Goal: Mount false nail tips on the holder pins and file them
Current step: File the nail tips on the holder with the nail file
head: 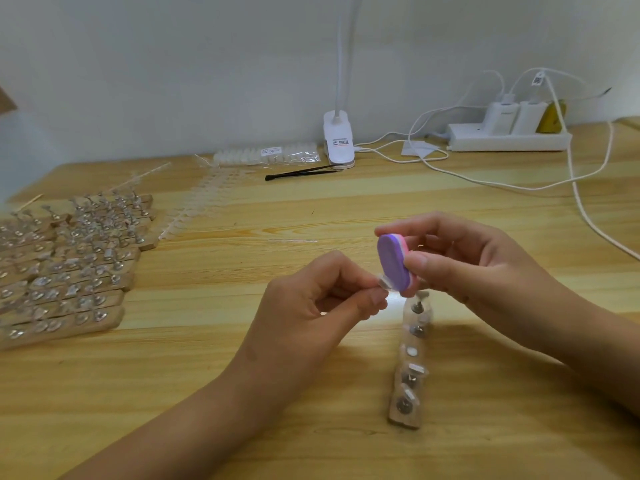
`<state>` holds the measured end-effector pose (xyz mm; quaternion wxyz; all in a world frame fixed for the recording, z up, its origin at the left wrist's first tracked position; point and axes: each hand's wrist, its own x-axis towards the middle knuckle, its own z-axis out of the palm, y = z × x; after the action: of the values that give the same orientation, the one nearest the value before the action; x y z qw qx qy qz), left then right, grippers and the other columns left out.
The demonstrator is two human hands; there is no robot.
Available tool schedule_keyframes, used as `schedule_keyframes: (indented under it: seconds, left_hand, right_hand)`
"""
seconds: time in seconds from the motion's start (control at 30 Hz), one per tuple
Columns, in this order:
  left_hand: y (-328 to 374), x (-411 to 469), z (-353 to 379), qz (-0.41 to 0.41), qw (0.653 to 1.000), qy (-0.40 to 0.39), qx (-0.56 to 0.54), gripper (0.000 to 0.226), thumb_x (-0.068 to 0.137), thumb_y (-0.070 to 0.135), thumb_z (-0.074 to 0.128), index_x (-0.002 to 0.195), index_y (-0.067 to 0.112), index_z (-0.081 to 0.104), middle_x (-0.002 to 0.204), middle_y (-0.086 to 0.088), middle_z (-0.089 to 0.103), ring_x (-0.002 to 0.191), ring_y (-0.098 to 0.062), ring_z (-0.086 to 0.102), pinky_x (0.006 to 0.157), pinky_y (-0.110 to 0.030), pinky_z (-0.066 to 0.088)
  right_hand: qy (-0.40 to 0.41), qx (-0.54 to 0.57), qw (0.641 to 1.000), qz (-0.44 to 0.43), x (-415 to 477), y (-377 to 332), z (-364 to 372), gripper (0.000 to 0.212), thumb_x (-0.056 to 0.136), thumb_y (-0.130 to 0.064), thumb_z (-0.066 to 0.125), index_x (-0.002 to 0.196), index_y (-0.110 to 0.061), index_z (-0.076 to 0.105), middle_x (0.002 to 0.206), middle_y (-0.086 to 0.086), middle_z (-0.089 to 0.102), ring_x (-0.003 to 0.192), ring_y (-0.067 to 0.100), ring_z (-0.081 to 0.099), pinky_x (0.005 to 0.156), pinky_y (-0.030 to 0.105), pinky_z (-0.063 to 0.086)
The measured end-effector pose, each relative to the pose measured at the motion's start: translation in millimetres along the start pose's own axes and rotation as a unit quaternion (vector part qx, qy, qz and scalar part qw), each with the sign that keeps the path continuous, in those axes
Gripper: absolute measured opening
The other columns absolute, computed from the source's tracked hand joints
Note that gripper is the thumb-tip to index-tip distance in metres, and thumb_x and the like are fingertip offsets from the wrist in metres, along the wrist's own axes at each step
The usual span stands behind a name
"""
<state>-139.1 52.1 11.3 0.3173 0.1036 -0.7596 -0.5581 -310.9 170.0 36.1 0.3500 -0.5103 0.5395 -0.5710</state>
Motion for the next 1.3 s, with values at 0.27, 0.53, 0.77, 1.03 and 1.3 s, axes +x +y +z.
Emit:
schedule_keyframes:
  seconds: [0.27, 0.53, 0.77, 1.03, 1.3]
  left_hand:
    - [4.6, -2.7, 2.6, 0.015, 1.0, -0.011, 0.022, 0.009, 0.082, 0.028, 0.074, 0.083, 0.035, 0.068, 0.082, 0.008, 0.074, 0.077, -0.011, 0.071, 0.072, -0.02, 0.055]
    - [7.3, -1.1, -1.2, 0.049, 0.997, 0.013, 0.051, 0.013, 0.084, 0.02, 0.075, 0.084, 0.031, 0.067, 0.083, 0.009, 0.073, 0.077, -0.009, 0.071, 0.072, -0.018, 0.055]
    - [4.9, 0.7, -3.3, 0.039, 0.998, 0.029, 0.039, 0.006, 0.083, 0.031, 0.071, 0.083, 0.035, 0.066, 0.082, 0.01, 0.073, 0.078, -0.012, 0.071, 0.072, -0.021, 0.056]
    - [5.5, 0.0, -1.7, 0.045, 0.996, 0.03, 0.076, 0.012, 0.084, 0.025, 0.074, 0.084, 0.032, 0.065, 0.08, 0.013, 0.072, 0.078, -0.01, 0.071, 0.071, -0.019, 0.055]
    - [7.2, -0.6, -1.2, 0.035, 0.996, 0.04, 0.074, 0.012, 0.087, 0.021, 0.072, 0.083, 0.028, 0.064, 0.081, 0.009, 0.072, 0.079, -0.01, 0.071, 0.072, -0.02, 0.056]
  right_hand:
    - [0.029, 0.016, 0.999, -0.009, 0.3, -3.2, 1.0, 0.032, 0.079, -0.03, 0.069, 0.11, -0.023, 0.073, 0.087, -0.003, 0.072, 0.075, 0.011, 0.069, 0.072, 0.019, 0.054]
    - [0.006, 0.01, 1.0, 0.006, -1.1, -5.8, 3.3, 0.029, 0.079, -0.027, 0.069, 0.108, -0.024, 0.075, 0.091, 0.001, 0.073, 0.074, 0.011, 0.069, 0.069, 0.018, 0.055]
    - [-0.005, -0.004, 1.0, 0.006, -2.4, -7.5, 4.3, 0.028, 0.081, -0.026, 0.069, 0.108, -0.024, 0.075, 0.086, -0.001, 0.073, 0.072, 0.009, 0.069, 0.069, 0.017, 0.054]
    - [0.007, -0.019, 1.0, 0.008, -2.4, -9.2, 5.3, 0.028, 0.08, -0.022, 0.067, 0.108, -0.021, 0.074, 0.077, -0.006, 0.071, 0.068, 0.008, 0.067, 0.067, 0.016, 0.052]
    - [0.018, -0.026, 1.0, 0.005, -2.0, -8.5, 5.5, 0.032, 0.078, -0.024, 0.068, 0.109, -0.018, 0.072, 0.08, -0.004, 0.072, 0.069, 0.009, 0.067, 0.068, 0.017, 0.053]
